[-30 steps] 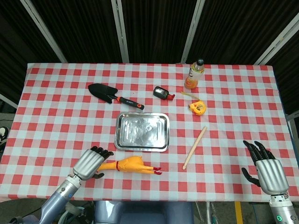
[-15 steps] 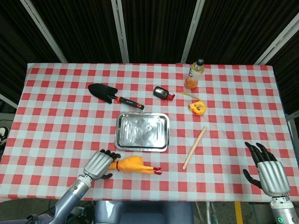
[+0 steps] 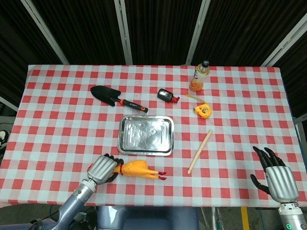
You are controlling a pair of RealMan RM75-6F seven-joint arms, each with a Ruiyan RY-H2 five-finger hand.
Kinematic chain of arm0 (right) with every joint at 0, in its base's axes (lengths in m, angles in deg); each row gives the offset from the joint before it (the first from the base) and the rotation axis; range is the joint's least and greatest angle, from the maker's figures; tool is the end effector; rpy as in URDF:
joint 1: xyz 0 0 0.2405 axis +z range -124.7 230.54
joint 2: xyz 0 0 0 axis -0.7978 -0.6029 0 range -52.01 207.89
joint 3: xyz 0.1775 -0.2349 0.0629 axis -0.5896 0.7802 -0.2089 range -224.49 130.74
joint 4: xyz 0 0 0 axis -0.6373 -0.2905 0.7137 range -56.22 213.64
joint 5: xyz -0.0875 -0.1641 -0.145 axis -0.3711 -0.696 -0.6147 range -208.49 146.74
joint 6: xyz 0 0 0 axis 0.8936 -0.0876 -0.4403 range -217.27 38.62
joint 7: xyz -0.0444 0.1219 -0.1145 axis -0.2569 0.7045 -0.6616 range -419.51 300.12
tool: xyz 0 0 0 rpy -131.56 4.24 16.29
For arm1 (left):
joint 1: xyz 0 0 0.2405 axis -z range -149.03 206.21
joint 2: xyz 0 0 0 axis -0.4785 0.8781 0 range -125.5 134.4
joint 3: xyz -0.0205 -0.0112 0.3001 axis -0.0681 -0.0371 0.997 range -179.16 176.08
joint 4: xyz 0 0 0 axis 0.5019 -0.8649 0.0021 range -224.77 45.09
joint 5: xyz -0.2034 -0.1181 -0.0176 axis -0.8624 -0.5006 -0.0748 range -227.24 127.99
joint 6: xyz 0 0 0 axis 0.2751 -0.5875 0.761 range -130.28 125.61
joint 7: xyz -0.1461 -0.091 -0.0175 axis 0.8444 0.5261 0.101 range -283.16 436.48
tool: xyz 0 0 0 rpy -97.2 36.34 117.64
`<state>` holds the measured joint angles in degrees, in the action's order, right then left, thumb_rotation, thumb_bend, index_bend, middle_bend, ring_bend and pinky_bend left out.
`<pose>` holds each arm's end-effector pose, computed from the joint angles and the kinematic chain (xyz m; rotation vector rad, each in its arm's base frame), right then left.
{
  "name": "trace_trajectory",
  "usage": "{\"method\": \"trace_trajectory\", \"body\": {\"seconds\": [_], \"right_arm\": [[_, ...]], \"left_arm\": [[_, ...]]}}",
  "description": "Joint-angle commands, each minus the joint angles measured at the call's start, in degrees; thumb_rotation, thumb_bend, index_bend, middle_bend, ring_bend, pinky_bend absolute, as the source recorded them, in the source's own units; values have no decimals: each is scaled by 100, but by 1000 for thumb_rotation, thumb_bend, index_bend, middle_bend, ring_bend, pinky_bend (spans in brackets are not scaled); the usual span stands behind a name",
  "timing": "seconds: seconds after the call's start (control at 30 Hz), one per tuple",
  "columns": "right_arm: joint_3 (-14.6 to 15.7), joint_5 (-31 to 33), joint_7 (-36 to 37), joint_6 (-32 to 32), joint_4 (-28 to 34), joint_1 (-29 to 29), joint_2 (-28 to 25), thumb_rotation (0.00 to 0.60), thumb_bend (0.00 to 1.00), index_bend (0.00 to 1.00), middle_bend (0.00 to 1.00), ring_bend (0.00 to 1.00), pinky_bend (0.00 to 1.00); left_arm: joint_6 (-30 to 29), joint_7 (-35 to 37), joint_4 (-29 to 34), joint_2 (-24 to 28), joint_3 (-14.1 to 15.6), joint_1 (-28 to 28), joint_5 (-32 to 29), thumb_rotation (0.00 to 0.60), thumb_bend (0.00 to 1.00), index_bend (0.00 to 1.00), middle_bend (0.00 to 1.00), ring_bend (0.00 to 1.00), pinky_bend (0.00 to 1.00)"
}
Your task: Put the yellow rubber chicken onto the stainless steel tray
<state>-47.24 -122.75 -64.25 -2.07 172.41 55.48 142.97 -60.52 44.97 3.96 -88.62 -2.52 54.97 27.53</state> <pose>-0.3477 -0.1900 0.1391 1.4667 -0.8586 0.8989 -0.1973 0.2640 -0.1018 -2.0575 -0.9292 -0.8381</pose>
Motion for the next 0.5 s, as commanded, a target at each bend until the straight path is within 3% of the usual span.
{"method": "trace_trajectory", "body": {"seconds": [0.03,0.27,0.5], "right_arm": [[-2,-2,10,-4,-1,3,-1,600,328,98,215,135,294],[17,-113,292,-125,180,106,-77,600,328,131,215,164,325],[31,-447,1003,-510,686,497,-398,600,328,138,215,170,332]], "left_arm": [[-144,279,-93,-55,36,-1,227,600,506,495,581,503,530],[-657,1104,-352,7,42,49,1067,600,559,597,668,580,628],[-910,1493,-317,440,-359,306,1376,600,619,616,686,599,651]]}}
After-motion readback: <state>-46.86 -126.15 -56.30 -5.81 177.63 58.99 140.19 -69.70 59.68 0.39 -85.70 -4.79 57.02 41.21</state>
